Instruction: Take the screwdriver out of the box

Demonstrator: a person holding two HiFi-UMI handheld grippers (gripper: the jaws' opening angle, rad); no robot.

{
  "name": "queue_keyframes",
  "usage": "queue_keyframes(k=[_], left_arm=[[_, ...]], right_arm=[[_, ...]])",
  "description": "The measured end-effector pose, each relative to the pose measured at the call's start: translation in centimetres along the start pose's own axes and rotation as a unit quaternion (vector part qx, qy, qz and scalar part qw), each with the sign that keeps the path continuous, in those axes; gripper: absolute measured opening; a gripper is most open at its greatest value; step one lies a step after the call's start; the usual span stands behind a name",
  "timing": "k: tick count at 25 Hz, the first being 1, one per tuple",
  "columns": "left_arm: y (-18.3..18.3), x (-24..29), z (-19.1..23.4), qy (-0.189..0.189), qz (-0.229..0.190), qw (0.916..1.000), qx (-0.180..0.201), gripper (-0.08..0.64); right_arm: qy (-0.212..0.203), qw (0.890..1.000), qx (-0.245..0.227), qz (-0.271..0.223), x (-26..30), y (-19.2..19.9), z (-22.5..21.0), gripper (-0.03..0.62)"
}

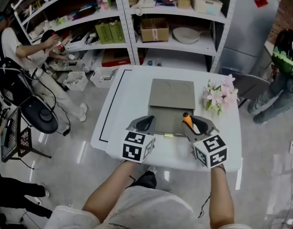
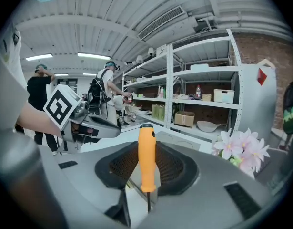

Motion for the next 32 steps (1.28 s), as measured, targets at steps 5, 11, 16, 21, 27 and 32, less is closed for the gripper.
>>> queue_keyframes(k=[5,11,16,21,27,32], left_arm=[[0.5,-1.5,-1.3,0.002,-0.002,1.0,0.005,0.006],[0.8,-2.6,-2.7,0.004,-0.003,1.0,0.008,0.006],[1.0,-3.1,-3.1,0.001,-0.003,1.0,0.009,0.006],[1.1,-3.3,-3.7,0.001,0.0,1.0,0.01,0.006],[1.2,-3.2,-4.2,0.006,0.0,1.0,0.007,0.006],[1.1,-3.0,-4.5,0.008,0.0,0.9999,0.009,0.006]], right_arm=[[0.019,1.0,0.021,-0.014,-2.4,0.8,0.7,0.115],[0.043,0.997,0.063,-0.032,-4.6,1.9,0.8,0.115],[0.052,0.995,0.083,-0.035,-5.3,2.7,1.0,0.115],[0.052,0.994,0.087,-0.034,-5.9,3.0,1.0,0.115],[0.053,0.995,0.082,-0.034,-6.3,3.0,0.8,0.115],[0.052,0.995,0.081,-0.035,-6.4,2.9,0.7,0.115]])
Point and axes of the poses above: the fingertips, and each gripper's own axes: x forward along the fingers, z to its left, y out of its underside, the point moved 2 cm from there along -x, backward along the fingers, and after that the axes turned 3 degrees about x, right-handed, at the moved point
